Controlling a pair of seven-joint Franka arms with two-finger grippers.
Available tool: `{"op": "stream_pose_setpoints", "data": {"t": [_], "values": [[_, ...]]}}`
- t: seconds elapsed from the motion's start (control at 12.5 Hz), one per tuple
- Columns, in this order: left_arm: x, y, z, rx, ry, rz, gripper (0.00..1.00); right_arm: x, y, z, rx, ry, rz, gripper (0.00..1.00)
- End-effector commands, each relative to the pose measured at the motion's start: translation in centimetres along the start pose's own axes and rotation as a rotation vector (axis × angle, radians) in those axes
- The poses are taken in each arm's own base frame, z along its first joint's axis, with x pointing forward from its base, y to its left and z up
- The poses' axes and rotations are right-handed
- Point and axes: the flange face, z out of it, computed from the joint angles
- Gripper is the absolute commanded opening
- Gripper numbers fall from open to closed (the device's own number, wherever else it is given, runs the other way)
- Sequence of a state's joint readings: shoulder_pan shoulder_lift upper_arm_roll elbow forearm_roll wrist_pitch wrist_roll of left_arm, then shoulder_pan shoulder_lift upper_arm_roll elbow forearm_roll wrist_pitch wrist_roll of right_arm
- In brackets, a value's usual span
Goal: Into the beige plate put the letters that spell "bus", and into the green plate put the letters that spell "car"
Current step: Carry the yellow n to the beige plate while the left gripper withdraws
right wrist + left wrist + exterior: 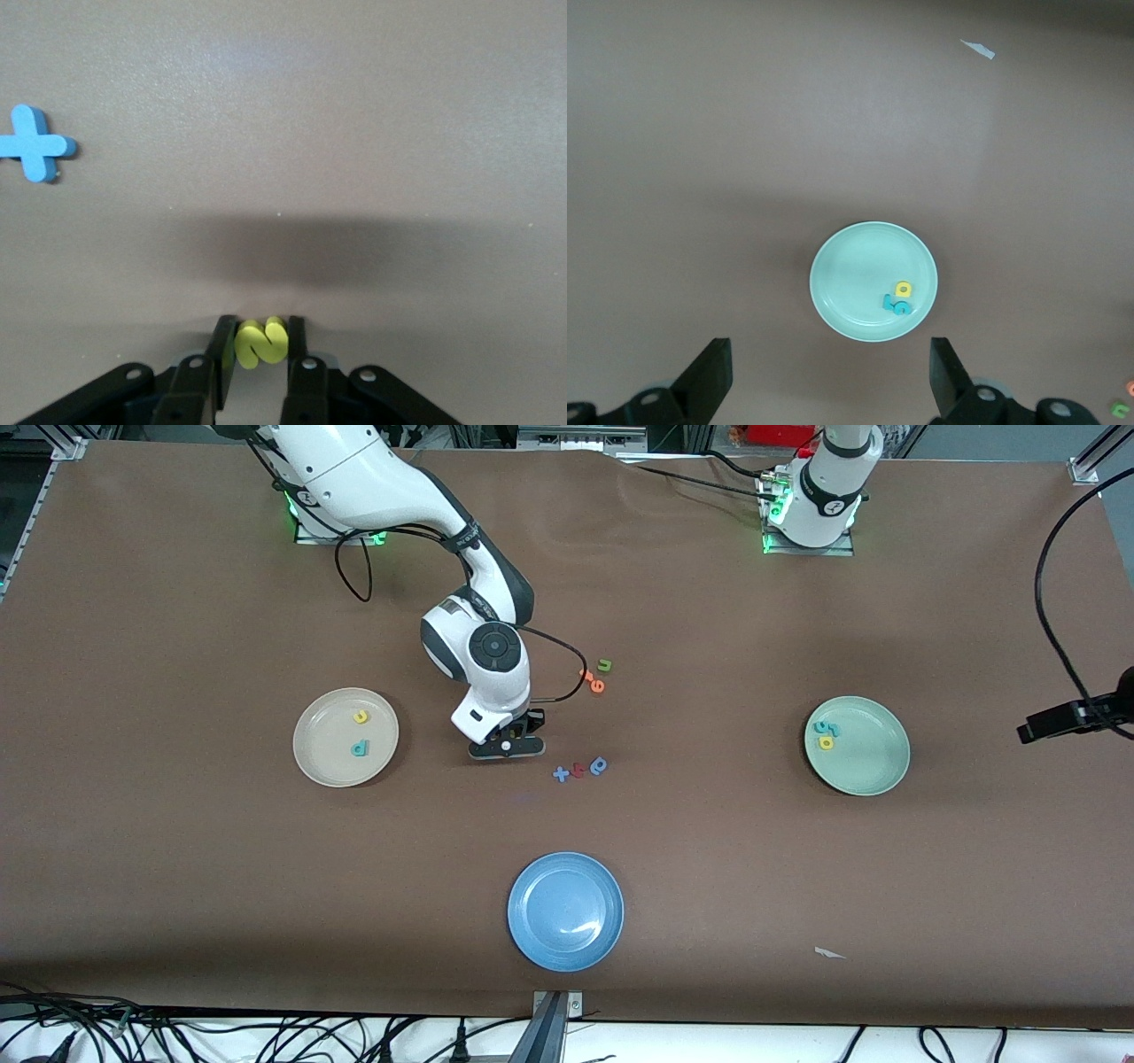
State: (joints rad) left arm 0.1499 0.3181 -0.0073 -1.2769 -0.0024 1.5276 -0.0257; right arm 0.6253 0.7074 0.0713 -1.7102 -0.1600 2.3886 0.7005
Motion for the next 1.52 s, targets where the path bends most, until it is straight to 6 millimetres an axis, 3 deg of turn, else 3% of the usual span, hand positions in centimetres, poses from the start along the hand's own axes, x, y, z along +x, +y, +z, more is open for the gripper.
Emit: {"op": "stream_pose_setpoints", "data": {"t": [0.0, 0.24, 0.32, 0.56, 0.72, 0.88, 0.96, 1.12, 1.2, 1.28, 1.36, 1.44], "values": [[-0.8, 0.3, -1.4, 0.001, 0.022, 0.051, 0.97, 0.3, -0.1, -0.3, 0.003, 0.003, -0.014, 0.09], [-1.4, -0.1, -1.3, 0.003, 0.04, 0.049, 0.96, 1.3, 1.6, -4.4, -0.023, -0.007, -0.024, 0.09], [-1.5, -0.1, -1.2, 0.003, 0.052, 0.048, 0.96, 2.1, 3.5, -5.4, -0.038, -0.023, -0.058, 0.09], [-1.3, -0.6, -1.7, 0.001, 0.074, 0.052, 0.99, 4.7, 11.4, -7.4, -0.123, -0.089, -0.215, 0.09], [-1.3, -0.8, -1.6, 0.005, 0.069, 0.105, 0.99, 5.3, 16.4, -7.4, -0.16, -0.136, -0.297, 0.09], [-1.3, -0.9, -1.5, 0.008, 0.066, 0.105, 1.0, 5.1, 23.0, -6.2, -0.165, -0.165, -0.365, 0.09], [-1.3, -0.9, -1.7, 0.008, 0.069, 0.105, 1.0, 4.4, 25.1, -5.5, -0.132, -0.169, -0.357, 0.09], [-1.3, -0.7, -1.7, 0.011, 0.069, 0.107, 1.0, 2.6, 26.4, -3.1, -0.119, -0.176, -0.358, 0.09], [-1.2, -0.4, -1.5, 0.014, 0.066, 0.099, 1.0, 2.2, 28.2, -2.0, -0.126, -0.165, -0.343, 0.12], [-1.2, -0.4, -1.5, -0.001, 0.066, 0.095, 1.0, 1.9, 28.6, -1.9, -0.126, -0.177, -0.34, 0.37], [-1.1, -0.2, -1.5, -0.002, 0.069, 0.096, 1.0, 1.9, 29.2, -2.1, -0.13, -0.196, -0.325, 0.99], [-1.0, 0.6, -1.4, 0.013, 0.072, 0.111, 1.0, 2.0, 30.0, -2.4, -0.134, -0.203, -0.312, 1.0]]}}
